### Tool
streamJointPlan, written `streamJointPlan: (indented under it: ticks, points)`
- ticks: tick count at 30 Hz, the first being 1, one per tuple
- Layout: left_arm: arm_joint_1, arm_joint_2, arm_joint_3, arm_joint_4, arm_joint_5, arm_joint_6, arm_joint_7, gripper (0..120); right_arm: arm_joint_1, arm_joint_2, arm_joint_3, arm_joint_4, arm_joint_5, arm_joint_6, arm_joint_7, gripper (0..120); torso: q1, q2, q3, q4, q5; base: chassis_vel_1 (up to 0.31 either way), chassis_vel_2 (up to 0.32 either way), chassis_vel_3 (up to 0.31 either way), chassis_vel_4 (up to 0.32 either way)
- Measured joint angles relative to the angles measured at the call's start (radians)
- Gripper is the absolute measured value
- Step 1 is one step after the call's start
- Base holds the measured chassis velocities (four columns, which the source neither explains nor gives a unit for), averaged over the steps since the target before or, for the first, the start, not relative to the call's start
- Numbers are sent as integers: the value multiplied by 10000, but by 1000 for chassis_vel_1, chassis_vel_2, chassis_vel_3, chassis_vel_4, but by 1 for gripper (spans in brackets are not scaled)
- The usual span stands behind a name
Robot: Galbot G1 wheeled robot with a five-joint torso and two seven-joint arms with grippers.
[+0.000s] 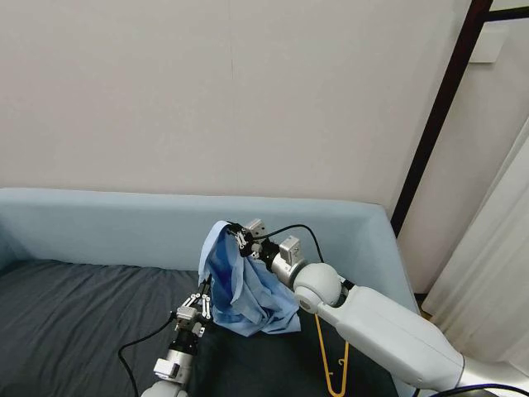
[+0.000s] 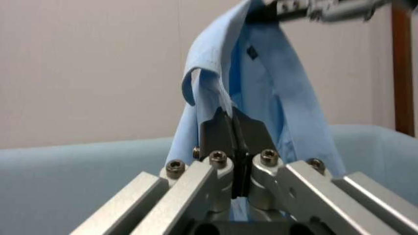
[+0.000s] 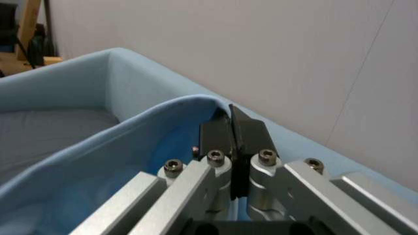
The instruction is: Pick up the clothes from the sofa and hang them on the clothes hanger.
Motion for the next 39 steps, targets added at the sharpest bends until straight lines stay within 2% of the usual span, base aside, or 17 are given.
streamJointPlan:
  ticks: [4,8,10,13,14,15,18,20,21,24,25,28,29,32,34,38,39]
  points:
    - [254,347,-188,-436,-615,168,973,0,-64,111,151,-748,-257,576,-664,1,0,0,-1,0,1,0,0,0,0]
    - [331,471,-241,-341,-802,326,1078,0,-175,244,133,-1313,-776,918,-777,11,0,1,0,-1,1,0,0,0,0]
    - [307,491,-262,92,-945,747,633,0,-311,590,63,-2292,-1842,1428,-757,23,0,0,0,-1,0,0,0,0,0]
    - [268,478,-257,215,-964,953,362,0,-327,734,58,-2616,-2268,1599,-696,29,0,1,0,0,0,0,0,0,0]
    - [204,435,-247,511,-908,1333,-190,0,-351,1005,122,-3230,-3245,1967,-676,38,0,1,1,1,0,0,0,0,0]
    - [204,435,-247,511,-908,1333,-190,0,-351,1005,122,-3230,-3245,1967,-676,38,0,1,1,1,0,0,0,0,0]
    - [165,412,-265,759,-757,1554,-601,0,-442,1091,196,-3583,-3816,2132,-727,50,0,1,0,1,0,0,0,0,0]
    - [157,424,-285,828,-734,1629,-758,0,-581,1042,189,-3596,-3781,1995,-639,58,0,1,0,0,-1,0,0,0,0]
    - [157,424,-285,828,-734,1629,-758,0,-581,1042,189,-3596,-3781,1995,-639,58,0,1,0,0,-1,0,0,0,0]
    - [100,454,-291,925,-661,1824,-1021,0,-842,963,85,-3664,-3718,1346,-419,74,0,1,0,-1,2,0,0,0,0]
    - [100,454,-291,925,-661,1824,-1021,0,-842,963,85,-3664,-3718,1346,-419,74,0,1,0,-1,2,0,0,0,0]
    - [57,463,-267,990,-493,2153,-1369,0,-927,792,-6,-3875,-3767,961,-1108,88,0,0,0,0,2,0,0,0,0]
    - [57,463,-267,990,-493,2153,-1369,0,-927,792,-6,-3875,-3767,961,-1108,88,0,0,0,0,2,0,0,0,0]
    - [-67,456,-210,1078,-488,2302,-1603,0,-956,568,27,-3864,-3614,946,-1815,99,0,1,0,0,2,0,0,0,0]
    - [-127,446,-185,1129,-490,2321,-1634,0,-997,486,17,-3759,-3332,885,-1878,100,0,1,0,-1,2,0,0,0,0]
    - [-359,351,-81,1275,-494,2371,-1678,0,-1382,114,-202,-3131,-1086,396,-2031,100,0,0,0,0,3,0,0,0,0]
    - [-359,351,-81,1275,-494,2371,-1678,0,-1382,114,-202,-3131,-1086,396,-2031,100,0,0,0,0,3,0,0,0,0]
